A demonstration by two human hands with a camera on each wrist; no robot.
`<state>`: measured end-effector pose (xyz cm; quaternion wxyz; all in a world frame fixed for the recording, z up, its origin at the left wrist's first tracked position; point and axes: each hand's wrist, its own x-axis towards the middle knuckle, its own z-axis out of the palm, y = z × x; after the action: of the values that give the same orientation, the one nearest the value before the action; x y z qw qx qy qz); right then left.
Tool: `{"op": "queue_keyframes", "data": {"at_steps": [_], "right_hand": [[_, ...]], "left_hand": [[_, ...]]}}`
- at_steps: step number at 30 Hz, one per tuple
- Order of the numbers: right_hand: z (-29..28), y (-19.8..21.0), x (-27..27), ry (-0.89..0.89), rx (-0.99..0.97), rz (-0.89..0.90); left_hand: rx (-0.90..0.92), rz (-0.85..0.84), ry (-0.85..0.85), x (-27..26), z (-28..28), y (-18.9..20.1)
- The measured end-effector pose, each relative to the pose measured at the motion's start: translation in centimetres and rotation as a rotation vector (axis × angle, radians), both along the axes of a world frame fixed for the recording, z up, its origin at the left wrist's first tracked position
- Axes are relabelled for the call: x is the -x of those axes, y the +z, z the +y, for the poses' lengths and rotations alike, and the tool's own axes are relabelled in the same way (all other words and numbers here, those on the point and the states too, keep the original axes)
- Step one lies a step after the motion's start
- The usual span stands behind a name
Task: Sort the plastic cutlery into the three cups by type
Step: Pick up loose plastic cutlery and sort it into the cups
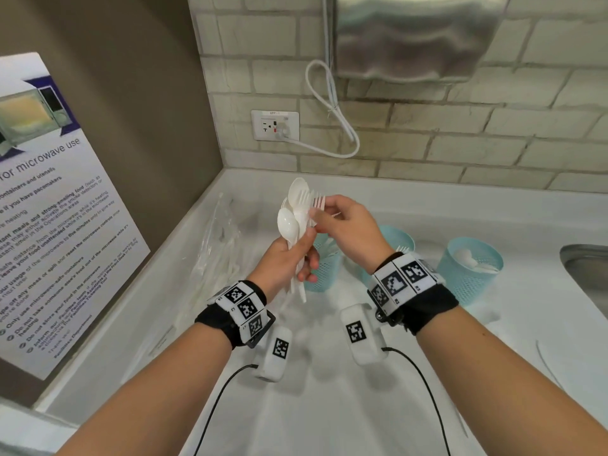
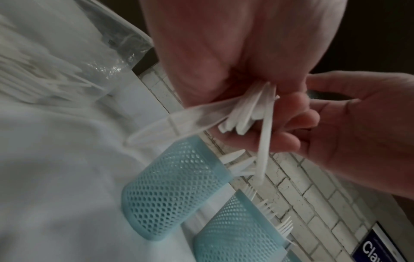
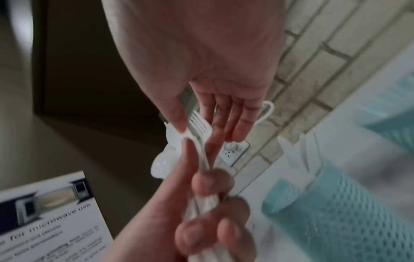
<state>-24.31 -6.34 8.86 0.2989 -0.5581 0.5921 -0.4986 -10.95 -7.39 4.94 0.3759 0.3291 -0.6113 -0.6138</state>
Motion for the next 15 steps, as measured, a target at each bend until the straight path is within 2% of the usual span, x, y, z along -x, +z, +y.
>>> {"op": "queue_keyframes", "data": {"at_steps": [5,9,11,13,15], "right_hand": [[0.3,-0.3,0.9,-0.133,0.048,-0.190],[1.1,1.2,1.2,-0.156,0.215,-0.340],[1.3,1.8,1.3,-0.160,0.277,-0.351],[1.2,1.8,1.3,-0.155,0.250,-0.333],[1.0,1.3,1.2,-0.137,0.126,-0.310]], "left_hand": [[-0.030,0.032,-0.027,0.3,0.1,0.4],[0.045,-0.029,0.038,0.4,-0.4,0.4],[0.058,-0.036,0.059,0.4,-0.5,0.3],[0.065,-0.027,0.052,0.5,-0.4,0.3],[0.065,-0.003,0.037,0.6,-0.2,0.5]]}}
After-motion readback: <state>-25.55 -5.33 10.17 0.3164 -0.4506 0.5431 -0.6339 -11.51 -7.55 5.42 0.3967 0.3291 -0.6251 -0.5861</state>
